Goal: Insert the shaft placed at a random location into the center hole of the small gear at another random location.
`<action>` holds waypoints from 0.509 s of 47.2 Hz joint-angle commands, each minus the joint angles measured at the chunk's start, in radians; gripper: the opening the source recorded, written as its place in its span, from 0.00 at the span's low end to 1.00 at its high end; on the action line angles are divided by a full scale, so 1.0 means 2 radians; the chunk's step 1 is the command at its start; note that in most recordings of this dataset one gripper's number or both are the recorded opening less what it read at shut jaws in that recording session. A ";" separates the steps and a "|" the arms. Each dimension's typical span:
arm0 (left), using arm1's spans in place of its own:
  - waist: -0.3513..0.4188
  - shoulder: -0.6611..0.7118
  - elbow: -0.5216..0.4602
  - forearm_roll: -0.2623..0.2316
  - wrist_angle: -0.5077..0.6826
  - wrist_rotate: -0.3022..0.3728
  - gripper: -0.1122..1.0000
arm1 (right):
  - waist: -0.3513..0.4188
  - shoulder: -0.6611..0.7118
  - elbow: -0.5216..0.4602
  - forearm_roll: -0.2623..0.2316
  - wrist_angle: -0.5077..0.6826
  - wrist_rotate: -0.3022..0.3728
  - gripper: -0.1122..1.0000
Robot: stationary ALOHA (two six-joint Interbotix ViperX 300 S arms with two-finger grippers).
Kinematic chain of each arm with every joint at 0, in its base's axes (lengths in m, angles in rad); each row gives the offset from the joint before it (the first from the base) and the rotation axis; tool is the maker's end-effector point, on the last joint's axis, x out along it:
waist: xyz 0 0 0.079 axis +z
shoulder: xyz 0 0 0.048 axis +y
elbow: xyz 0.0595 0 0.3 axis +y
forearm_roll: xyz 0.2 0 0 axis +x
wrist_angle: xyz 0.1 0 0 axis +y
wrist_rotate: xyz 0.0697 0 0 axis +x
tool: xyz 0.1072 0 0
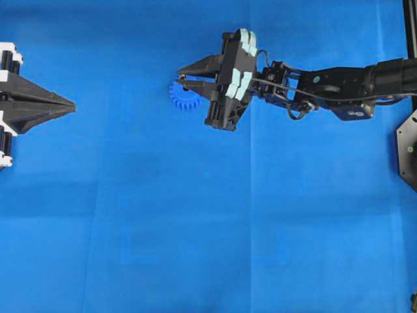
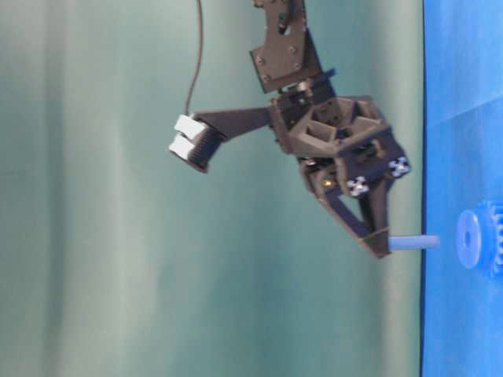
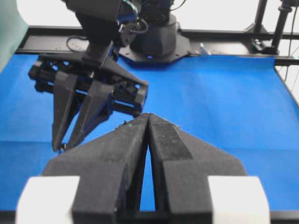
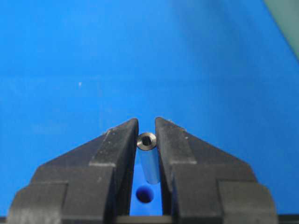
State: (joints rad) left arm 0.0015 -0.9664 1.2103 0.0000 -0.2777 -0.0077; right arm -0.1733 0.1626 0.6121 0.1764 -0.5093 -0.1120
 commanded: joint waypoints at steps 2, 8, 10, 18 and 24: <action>0.000 0.002 -0.005 0.001 -0.002 -0.001 0.10 | 0.002 -0.020 -0.004 -0.002 -0.003 -0.001 0.14; 0.000 0.002 -0.005 0.001 -0.002 0.000 0.10 | 0.002 -0.020 -0.003 -0.002 -0.003 0.000 0.14; 0.000 0.002 -0.005 0.001 -0.002 0.000 0.10 | 0.002 -0.018 -0.002 -0.002 -0.003 0.001 0.14; 0.000 0.002 -0.005 0.001 -0.002 0.000 0.10 | 0.002 -0.003 -0.004 0.001 -0.003 0.004 0.14; 0.000 0.002 -0.005 0.002 -0.002 0.000 0.10 | 0.003 0.009 -0.005 0.002 -0.004 0.007 0.14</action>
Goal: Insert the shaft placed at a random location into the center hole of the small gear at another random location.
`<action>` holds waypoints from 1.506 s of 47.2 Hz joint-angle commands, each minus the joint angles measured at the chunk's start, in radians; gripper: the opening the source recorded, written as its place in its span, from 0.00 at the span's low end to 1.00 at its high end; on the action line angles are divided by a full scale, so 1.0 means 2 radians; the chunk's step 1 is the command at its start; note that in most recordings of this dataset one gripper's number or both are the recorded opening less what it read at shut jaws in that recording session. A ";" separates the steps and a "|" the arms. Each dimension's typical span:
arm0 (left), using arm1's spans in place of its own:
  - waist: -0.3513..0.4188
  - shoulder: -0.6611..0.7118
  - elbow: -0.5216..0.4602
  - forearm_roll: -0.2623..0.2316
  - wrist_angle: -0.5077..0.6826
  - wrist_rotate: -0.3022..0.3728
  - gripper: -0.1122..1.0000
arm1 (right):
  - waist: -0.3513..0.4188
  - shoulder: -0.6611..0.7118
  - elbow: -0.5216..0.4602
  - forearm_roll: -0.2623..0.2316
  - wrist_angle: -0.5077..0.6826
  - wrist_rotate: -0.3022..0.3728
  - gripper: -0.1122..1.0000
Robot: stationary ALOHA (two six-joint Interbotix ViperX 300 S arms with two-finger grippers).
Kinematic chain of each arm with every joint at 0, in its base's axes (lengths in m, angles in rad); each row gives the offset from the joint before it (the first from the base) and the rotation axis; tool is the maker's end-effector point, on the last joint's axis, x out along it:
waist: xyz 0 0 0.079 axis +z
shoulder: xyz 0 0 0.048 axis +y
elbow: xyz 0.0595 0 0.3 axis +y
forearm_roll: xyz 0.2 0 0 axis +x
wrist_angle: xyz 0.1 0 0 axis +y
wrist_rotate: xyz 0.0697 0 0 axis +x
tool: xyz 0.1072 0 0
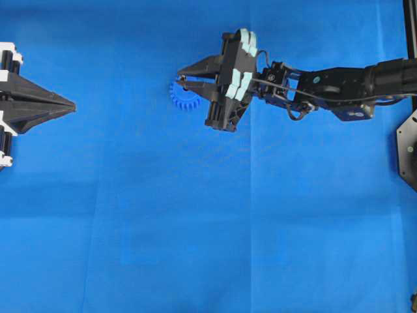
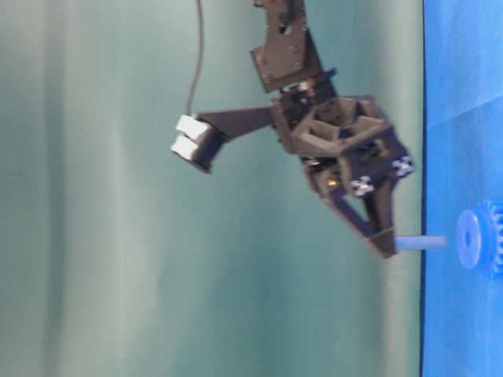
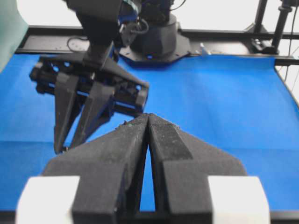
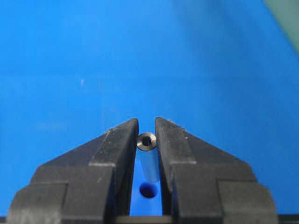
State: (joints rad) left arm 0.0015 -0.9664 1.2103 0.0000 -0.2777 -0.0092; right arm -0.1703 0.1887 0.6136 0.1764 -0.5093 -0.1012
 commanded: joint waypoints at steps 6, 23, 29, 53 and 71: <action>0.000 0.002 -0.005 0.001 -0.002 0.001 0.10 | 0.002 0.005 -0.003 0.006 -0.010 0.002 0.14; 0.000 0.002 -0.005 0.001 -0.002 0.000 0.10 | 0.002 0.029 -0.002 0.014 -0.016 0.003 0.14; 0.000 0.001 -0.005 0.001 -0.002 0.000 0.10 | 0.003 0.038 -0.002 0.021 -0.020 0.003 0.14; 0.000 0.001 -0.005 0.001 -0.002 0.000 0.10 | 0.002 0.060 -0.005 0.027 -0.016 0.003 0.14; 0.000 0.001 -0.005 0.001 -0.002 0.000 0.10 | 0.003 0.060 -0.008 0.028 -0.005 0.003 0.35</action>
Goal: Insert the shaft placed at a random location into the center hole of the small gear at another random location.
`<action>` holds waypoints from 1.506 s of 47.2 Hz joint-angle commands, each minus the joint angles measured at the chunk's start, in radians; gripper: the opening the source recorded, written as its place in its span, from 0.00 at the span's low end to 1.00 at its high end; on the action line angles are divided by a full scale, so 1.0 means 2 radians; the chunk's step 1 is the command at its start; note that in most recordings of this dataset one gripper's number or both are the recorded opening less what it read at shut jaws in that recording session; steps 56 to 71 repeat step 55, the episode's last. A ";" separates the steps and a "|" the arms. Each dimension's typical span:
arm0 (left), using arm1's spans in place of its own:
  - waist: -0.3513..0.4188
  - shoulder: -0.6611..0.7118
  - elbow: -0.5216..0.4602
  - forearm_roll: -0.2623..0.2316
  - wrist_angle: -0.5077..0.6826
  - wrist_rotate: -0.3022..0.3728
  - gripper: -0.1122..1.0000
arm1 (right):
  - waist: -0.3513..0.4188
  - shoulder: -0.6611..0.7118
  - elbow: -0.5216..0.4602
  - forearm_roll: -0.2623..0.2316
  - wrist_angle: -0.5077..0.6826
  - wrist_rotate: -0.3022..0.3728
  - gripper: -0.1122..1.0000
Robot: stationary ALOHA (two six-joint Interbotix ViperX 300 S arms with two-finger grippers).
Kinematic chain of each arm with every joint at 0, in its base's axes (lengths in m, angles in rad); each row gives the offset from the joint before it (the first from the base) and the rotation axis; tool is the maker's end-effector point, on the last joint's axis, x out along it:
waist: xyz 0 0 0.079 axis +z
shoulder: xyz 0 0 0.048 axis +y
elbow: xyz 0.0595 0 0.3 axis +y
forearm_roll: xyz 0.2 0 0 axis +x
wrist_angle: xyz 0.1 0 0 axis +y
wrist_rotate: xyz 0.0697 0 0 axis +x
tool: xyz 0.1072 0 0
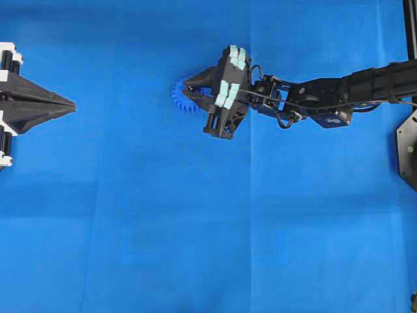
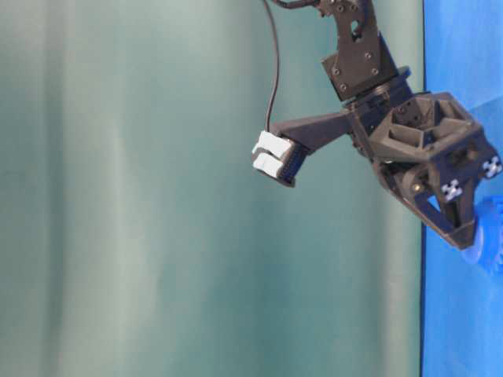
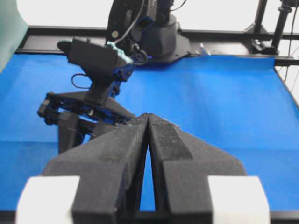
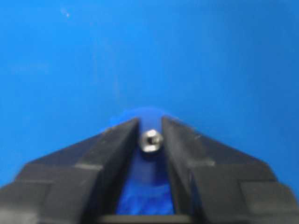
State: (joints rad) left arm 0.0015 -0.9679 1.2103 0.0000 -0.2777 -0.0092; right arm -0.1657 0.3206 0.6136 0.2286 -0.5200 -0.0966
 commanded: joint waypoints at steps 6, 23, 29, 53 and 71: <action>0.001 0.002 -0.005 0.002 -0.002 -0.001 0.10 | 0.000 -0.010 -0.007 0.003 0.000 0.001 0.66; 0.000 0.002 -0.005 0.001 -0.002 -0.009 0.10 | 0.001 -0.067 0.002 0.002 0.021 -0.002 0.82; 0.000 0.002 -0.005 0.001 -0.002 -0.009 0.10 | 0.001 -0.094 0.005 0.002 0.031 -0.002 0.82; 0.000 0.002 -0.005 0.001 -0.002 -0.009 0.10 | 0.005 -0.133 0.010 0.002 0.072 -0.002 0.82; 0.000 0.002 -0.005 0.002 -0.002 -0.009 0.10 | 0.006 -0.135 0.012 0.002 0.073 -0.002 0.82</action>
